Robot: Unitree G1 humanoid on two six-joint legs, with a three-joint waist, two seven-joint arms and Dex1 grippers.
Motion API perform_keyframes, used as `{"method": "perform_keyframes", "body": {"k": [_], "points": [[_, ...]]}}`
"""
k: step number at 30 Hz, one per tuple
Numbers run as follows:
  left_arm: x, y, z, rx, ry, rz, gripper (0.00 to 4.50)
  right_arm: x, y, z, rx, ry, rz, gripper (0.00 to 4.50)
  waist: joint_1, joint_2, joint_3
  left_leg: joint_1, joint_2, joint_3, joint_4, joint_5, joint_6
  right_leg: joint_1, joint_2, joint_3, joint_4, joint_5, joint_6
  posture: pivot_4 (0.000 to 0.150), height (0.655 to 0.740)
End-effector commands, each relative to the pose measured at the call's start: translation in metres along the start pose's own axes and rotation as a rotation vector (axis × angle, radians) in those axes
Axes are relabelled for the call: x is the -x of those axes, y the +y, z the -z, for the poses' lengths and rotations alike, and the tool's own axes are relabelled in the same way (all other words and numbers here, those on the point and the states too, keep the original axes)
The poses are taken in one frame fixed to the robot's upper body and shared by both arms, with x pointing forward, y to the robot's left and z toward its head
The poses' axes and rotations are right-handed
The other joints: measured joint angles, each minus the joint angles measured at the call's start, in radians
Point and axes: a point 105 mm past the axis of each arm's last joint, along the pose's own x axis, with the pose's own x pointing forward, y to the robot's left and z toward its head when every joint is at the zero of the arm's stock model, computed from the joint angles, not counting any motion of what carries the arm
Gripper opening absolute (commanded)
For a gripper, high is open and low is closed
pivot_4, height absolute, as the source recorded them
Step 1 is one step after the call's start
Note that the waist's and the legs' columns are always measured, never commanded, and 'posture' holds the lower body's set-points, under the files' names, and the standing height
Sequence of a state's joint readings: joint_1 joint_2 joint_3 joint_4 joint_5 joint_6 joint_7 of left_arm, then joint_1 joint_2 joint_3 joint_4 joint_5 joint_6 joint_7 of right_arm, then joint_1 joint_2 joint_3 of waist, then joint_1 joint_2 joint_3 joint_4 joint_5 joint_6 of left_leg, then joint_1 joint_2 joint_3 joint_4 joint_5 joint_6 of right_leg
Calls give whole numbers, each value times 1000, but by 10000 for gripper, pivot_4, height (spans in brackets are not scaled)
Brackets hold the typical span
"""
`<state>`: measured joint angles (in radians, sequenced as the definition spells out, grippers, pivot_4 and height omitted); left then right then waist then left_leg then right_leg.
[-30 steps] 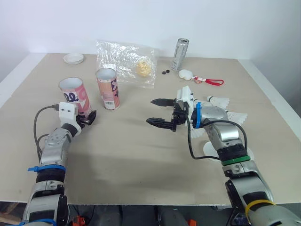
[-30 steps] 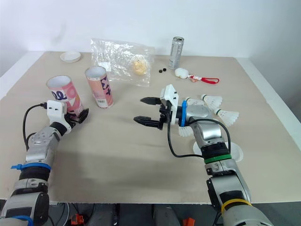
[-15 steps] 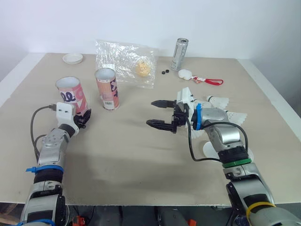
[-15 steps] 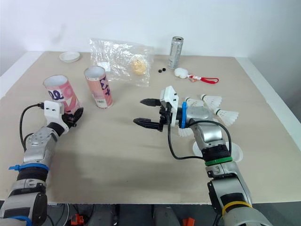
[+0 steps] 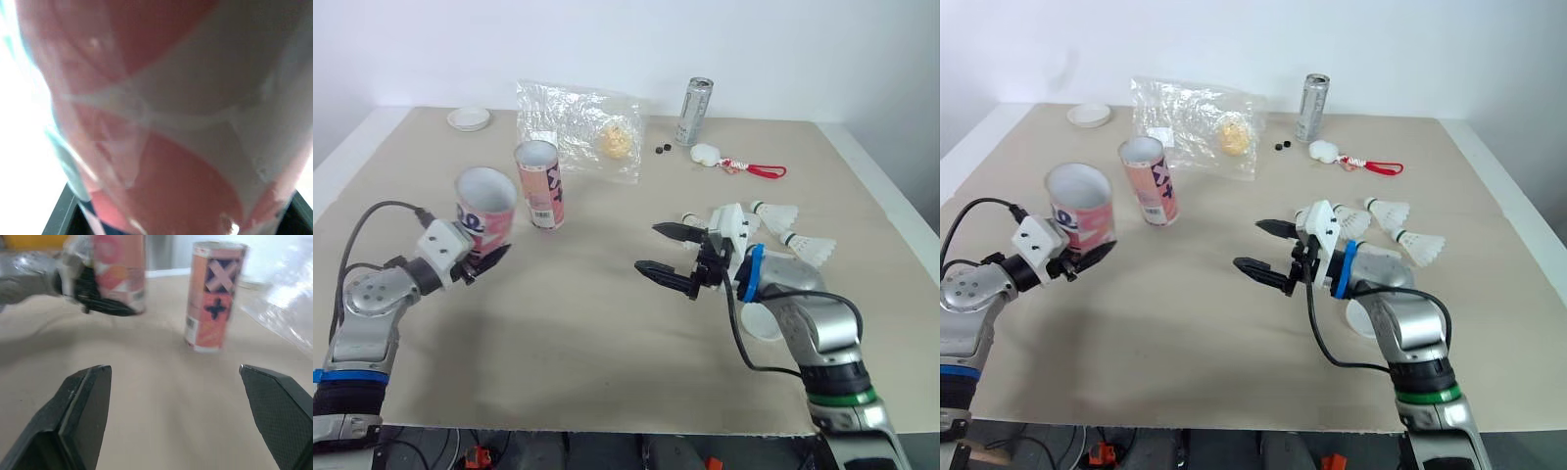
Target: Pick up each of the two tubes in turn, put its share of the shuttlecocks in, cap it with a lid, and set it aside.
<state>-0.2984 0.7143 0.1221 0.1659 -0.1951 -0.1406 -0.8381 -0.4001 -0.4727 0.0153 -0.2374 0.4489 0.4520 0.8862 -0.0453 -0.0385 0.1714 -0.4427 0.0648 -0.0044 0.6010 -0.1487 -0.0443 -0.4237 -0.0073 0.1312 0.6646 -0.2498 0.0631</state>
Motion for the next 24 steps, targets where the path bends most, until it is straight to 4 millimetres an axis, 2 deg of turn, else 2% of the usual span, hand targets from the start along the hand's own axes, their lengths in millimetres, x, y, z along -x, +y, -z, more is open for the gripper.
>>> {"method": "perform_keyframes", "body": {"k": [1,4,9,13,18,24], "points": [[-8,-31,-26,-82,-27,214,24243,18,2,-24,28,-41,173,45000,-1,0,0,0,0,0,0,0,0,0,0,0,0,0,0,1500,7400],[-22,-60,-34,-82,9,389,24243,31,10,-22,10,-2,324,45000,0,0,0,0,0,0,0,0,0,0,0,0,0,-4,5,1500,7400],[-41,-91,-38,-93,103,651,24243,50,14,-12,-25,84,568,45000,-2,0,0,0,0,-1,2,1,1,0,0,-1,1,-5,1,1500,7400],[-57,-92,-47,-100,136,734,24243,59,17,-4,-66,130,683,45000,-4,0,0,0,0,-1,4,1,2,1,0,0,1,-4,1,1500,7400],[-70,-97,-49,-135,192,839,24243,71,16,15,-165,166,824,45000,-3,0,0,0,0,-2,3,2,3,0,1,0,1,-5,0,1500,7400],[-83,-97,-50,-175,212,852,24243,73,8,30,-216,176,865,45000,-3,0,0,-1,0,-3,3,2,3,1,1,0,1,-5,1,1500,7400]]}}
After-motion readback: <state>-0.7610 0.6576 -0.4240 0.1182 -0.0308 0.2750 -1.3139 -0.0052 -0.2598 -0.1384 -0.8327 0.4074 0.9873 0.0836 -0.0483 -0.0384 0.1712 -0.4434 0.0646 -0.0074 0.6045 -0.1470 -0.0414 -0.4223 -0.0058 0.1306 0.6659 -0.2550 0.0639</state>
